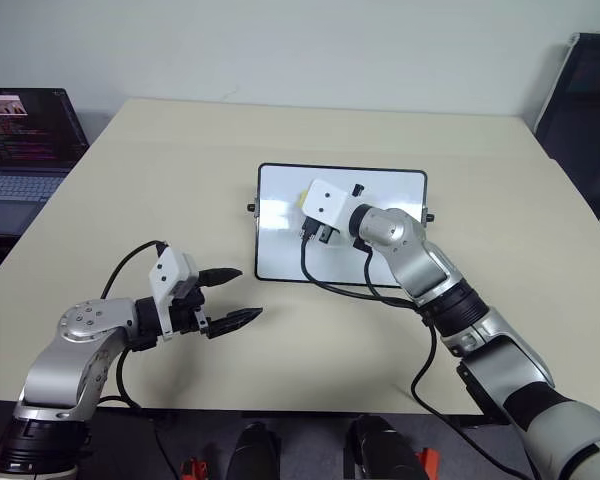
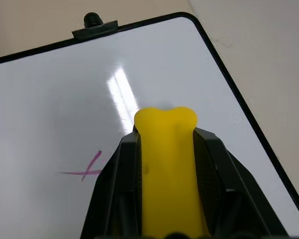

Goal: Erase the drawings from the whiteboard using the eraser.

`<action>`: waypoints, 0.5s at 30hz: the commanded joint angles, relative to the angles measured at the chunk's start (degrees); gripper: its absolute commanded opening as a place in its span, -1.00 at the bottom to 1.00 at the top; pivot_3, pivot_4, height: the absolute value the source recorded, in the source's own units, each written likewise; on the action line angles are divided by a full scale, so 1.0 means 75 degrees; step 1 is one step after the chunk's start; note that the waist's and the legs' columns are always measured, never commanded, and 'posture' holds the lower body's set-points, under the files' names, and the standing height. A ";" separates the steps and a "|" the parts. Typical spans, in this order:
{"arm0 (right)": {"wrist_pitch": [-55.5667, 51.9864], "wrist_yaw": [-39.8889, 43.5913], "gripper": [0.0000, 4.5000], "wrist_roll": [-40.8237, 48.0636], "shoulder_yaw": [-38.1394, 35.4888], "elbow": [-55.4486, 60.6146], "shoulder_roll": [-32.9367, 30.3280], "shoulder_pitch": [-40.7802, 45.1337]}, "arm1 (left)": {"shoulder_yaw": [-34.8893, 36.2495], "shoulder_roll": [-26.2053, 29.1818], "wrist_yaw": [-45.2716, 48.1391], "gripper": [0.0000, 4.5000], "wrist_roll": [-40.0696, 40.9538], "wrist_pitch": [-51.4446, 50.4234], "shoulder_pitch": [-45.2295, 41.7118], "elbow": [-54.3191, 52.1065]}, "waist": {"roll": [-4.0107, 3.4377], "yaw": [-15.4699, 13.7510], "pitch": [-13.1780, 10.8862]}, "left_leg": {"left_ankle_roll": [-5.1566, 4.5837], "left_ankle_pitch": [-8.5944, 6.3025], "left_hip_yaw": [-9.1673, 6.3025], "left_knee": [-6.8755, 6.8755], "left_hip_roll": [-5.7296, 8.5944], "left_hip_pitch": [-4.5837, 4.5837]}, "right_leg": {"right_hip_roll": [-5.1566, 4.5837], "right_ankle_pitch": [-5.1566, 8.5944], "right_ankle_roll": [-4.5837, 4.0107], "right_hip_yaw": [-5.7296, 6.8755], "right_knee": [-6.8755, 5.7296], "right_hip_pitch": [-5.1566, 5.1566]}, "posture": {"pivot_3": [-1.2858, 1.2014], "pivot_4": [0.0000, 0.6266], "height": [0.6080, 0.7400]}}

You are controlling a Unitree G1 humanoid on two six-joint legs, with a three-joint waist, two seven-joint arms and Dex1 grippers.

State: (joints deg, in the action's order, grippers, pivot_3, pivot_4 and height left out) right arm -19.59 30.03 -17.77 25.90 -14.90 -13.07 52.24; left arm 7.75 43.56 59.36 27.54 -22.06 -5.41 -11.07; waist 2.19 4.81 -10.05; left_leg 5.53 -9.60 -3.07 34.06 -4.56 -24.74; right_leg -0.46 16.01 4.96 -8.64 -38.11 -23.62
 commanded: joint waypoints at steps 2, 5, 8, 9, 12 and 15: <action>-0.0734 0.1374 -0.51 0.0117 0.0384 0.0673 -0.0352 -0.0506 | 0.0169 0.0066 -0.0064 1.00 0.0084 0.0006 -0.0043 -0.0287 | 0.0001 -0.0005 0.0001 | 0.0000 0.0000 -0.0001 -0.0003 -0.0001 0.0000 | 0.0001 -0.0004 0.0004 0.0002 0.0000 0.0001 | 0.03 -0.52 1.00; -0.0758 0.1798 -0.51 0.0067 0.0547 0.0924 -0.0542 -0.0658 | 0.0168 0.0079 -0.0122 1.00 0.0125 -0.0107 -0.0058 -0.0417 | -0.0001 -0.0001 0.0000 | 0.0000 0.0000 -0.0001 -0.0003 -0.0001 0.0002 | 0.0001 -0.0012 0.0022 0.0002 -0.0001 0.0005 | 0.03 -0.52 1.00; -0.0337 0.0997 -0.51 -0.0250 0.0314 0.0518 -0.0444 -0.0452 | 0.0166 0.0105 -0.0175 1.00 0.0165 -0.0243 -0.0122 -0.0516 | -0.0001 0.0001 0.0000 | -0.0001 0.0001 -0.0002 0.0000 -0.0001 0.0008 | 0.0001 0.0009 0.0006 0.0002 -0.0004 0.0006 | 0.03 -0.52 1.00; -0.0169 0.0635 -0.51 -0.0337 0.0203 0.0334 -0.0391 -0.0329 | 0.0164 0.0111 -0.0192 1.00 0.0177 -0.0279 -0.0136 -0.0545 | -0.0001 0.0003 0.0000 | -0.0003 0.0002 -0.0002 0.0002 -0.0001 0.0009 | 0.0001 0.0007 0.0005 0.0002 -0.0004 0.0007 | 0.03 -0.52 1.00; 0.0191 -0.0130 -0.51 -0.0386 -0.0087 -0.0089 -0.0264 -0.0035 | 0.0166 0.0122 -0.0223 1.00 0.0199 -0.0379 -0.0168 -0.0616 | -0.0001 0.0001 0.0000 | -0.0011 0.0013 -0.0001 0.0007 -0.0001 0.0015 | 0.0001 -0.0009 0.0001 0.0000 -0.0004 0.0009 | 0.03 -0.52 1.00; 0.0229 -0.0009 -0.51 -0.0342 -0.0051 -0.0263 -0.0305 -0.0067 | 0.0163 0.0115 -0.0248 1.00 0.0204 -0.0465 -0.0211 -0.0667 | 0.0004 -0.0005 0.0003 | -0.0010 0.0024 0.0000 0.0009 0.0000 0.0015 | -0.0001 -0.0013 0.0001 0.0000 0.0000 0.0014 | 0.03 -0.52 1.00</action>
State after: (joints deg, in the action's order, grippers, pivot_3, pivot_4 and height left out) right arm -17.71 30.08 -19.27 26.14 -15.77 -14.64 51.74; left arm 7.86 43.63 57.94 28.17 -25.57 -5.95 -13.87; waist 2.22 4.78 -10.03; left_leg 5.45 -9.41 -3.08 34.13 -4.56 -24.63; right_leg -0.46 15.92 4.97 -8.65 -38.10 -23.51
